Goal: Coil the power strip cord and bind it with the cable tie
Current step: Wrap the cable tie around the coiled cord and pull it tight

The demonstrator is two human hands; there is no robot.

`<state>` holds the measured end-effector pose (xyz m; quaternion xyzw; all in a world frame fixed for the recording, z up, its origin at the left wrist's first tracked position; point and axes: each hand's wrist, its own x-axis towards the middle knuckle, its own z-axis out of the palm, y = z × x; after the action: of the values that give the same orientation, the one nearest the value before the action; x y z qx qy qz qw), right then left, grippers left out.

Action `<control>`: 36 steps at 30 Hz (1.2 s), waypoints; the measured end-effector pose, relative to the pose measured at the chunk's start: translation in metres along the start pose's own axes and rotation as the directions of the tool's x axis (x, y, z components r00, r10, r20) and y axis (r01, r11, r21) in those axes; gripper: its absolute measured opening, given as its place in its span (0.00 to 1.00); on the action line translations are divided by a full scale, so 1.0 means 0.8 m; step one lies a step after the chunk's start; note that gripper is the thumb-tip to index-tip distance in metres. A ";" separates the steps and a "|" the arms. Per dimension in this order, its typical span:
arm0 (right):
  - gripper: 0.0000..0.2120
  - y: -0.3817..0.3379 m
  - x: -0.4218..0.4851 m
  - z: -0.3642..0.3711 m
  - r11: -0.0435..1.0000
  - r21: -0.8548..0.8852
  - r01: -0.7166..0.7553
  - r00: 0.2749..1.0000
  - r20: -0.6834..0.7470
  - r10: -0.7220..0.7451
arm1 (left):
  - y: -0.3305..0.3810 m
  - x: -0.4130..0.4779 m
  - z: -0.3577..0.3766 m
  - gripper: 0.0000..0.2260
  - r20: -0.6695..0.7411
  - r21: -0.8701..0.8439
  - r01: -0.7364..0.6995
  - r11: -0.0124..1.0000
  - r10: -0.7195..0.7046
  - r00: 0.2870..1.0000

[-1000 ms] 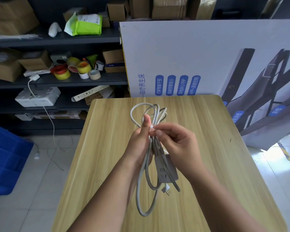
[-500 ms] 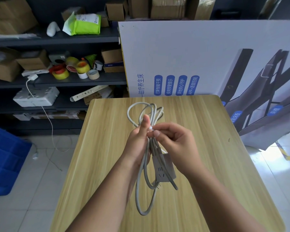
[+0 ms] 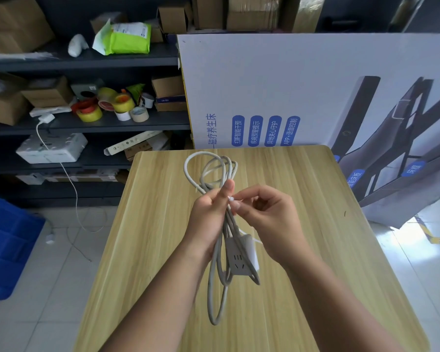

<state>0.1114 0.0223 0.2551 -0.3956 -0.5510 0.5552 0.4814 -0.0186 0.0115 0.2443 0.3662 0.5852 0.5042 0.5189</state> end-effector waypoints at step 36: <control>0.05 0.003 -0.016 0.026 0.654 -0.725 0.218 0.930 -0.048 -0.363 | -0.017 -0.017 0.008 0.24 -0.203 0.068 -0.069 0.995 0.081 0.976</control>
<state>0.0935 0.0056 0.2536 -0.5067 -0.7293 0.1757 0.4249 -0.0087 -0.0032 0.2349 0.3495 0.6364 0.5406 0.4250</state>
